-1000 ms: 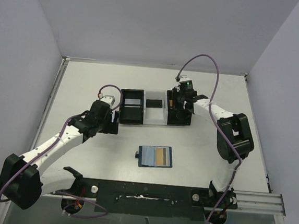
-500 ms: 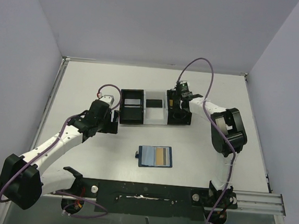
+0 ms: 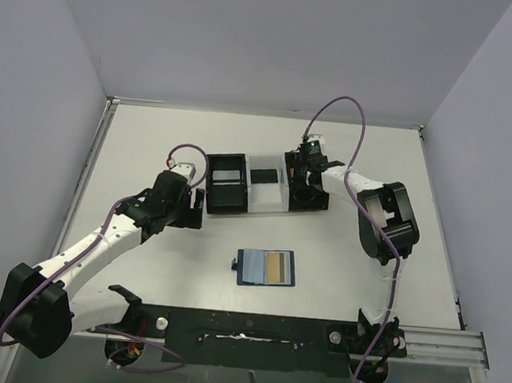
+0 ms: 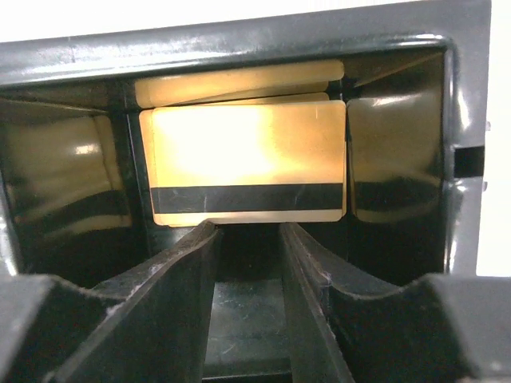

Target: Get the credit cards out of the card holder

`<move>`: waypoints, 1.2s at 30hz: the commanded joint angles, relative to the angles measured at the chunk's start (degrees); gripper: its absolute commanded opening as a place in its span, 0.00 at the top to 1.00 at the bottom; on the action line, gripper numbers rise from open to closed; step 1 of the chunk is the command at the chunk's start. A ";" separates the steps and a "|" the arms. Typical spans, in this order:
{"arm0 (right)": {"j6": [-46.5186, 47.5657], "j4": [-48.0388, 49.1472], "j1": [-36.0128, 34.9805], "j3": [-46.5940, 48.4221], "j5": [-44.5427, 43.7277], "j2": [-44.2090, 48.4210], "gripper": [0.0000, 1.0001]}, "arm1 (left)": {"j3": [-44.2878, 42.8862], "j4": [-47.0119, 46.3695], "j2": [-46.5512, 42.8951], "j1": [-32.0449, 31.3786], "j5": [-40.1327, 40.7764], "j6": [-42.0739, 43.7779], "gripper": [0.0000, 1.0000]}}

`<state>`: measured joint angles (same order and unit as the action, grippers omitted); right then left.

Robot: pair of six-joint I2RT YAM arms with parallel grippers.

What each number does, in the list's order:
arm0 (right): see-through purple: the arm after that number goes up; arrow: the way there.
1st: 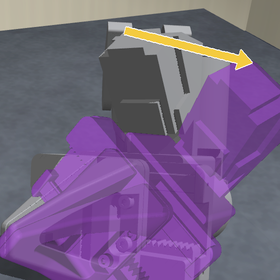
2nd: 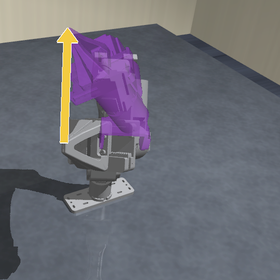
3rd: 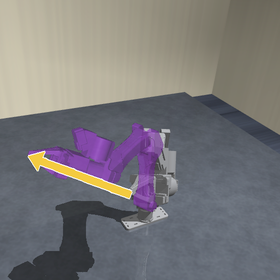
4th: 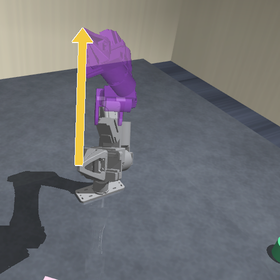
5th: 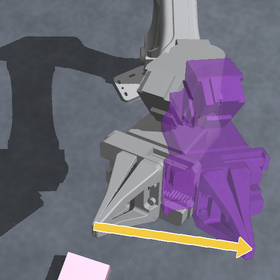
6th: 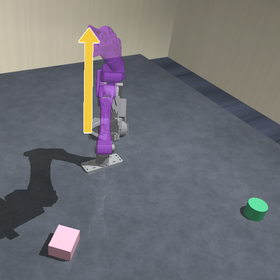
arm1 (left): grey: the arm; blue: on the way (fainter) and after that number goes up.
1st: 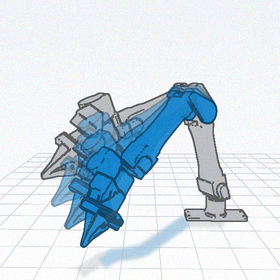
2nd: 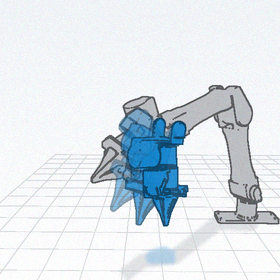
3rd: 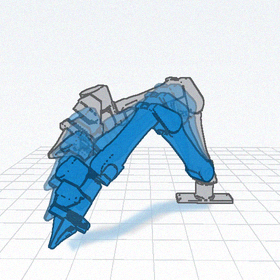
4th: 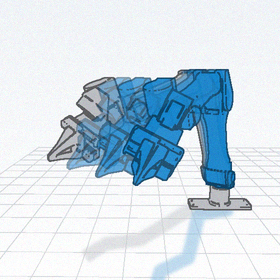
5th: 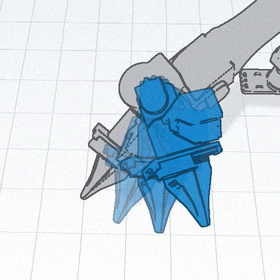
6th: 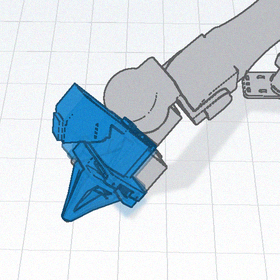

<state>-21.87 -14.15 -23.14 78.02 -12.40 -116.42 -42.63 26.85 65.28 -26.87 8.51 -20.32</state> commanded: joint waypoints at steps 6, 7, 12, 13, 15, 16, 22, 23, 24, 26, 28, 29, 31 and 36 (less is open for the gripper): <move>-1.30 4.62 -1.40 -1.42 -1.84 -1.23 0.57 | -1.49 -2.42 0.11 0.42 -1.09 0.89 0.26; -1.40 4.66 -1.47 -1.72 -1.93 -0.92 0.57 | -1.49 -2.42 0.13 0.42 -1.12 0.94 0.26; -1.97 3.48 -1.83 -3.21 -3.20 1.22 0.57 | -1.51 -2.42 0.07 0.42 -1.18 0.98 0.26; -2.03 3.59 -1.85 -3.97 -3.48 2.01 0.56 | -1.49 -2.42 -0.01 0.42 -1.18 0.98 0.26; -2.12 3.51 -1.88 -5.90 -4.35 3.81 0.55 | -1.46 -2.46 -0.06 0.42 -1.14 0.98 0.26; -2.05 3.47 -1.79 -6.70 -4.85 4.57 0.54 | -1.42 -2.49 -0.06 0.42 -1.25 0.98 0.26; -1.09 2.59 -1.57 -9.84 -6.36 8.26 0.54 | -1.42 -2.73 0.33 0.42 -2.49 1.04 0.26; -1.03 2.44 -1.64 -10.43 -6.50 8.93 0.54 | -1.34 -2.76 0.23 0.42 -2.71 1.06 0.26; -1.07 2.46 -1.59 -11.04 -6.68 9.76 0.54 | -1.36 -2.91 0.21 0.42 -3.03 1.07 0.26; -0.80 2.84 -1.55 -12.38 -6.65 11.64 0.53 | -1.17 -3.07 0.08 0.42 -3.44 1.15 0.26; -0.06 2.36 -1.53 -12.75 -6.29 13.21 0.53 | -1.11 -3.28 -0.28 0.42 -4.07 1.23 0.26; 0.38 2.03 -1.49 -12.68 -5.96 13.87 0.52 | -1.10 -3.44 -0.48 0.42 -4.39 1.29 0.26; 1.60 1.79 -1.43 -12.27 -4.30 15.51 0.51 | -0.76 -3.91 -1.43 0.42 -5.06 1.33 0.26; 2.44 -0.28 -1.42 -10.83 -3.43 19.79 0.47 | -0.29 -4.52 -4.04 0.42 -5.71 0.95 0.26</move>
<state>-20.95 -14.13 -24.73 64.90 -16.03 -102.48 -42.61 26.24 64.55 -26.83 4.34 -20.25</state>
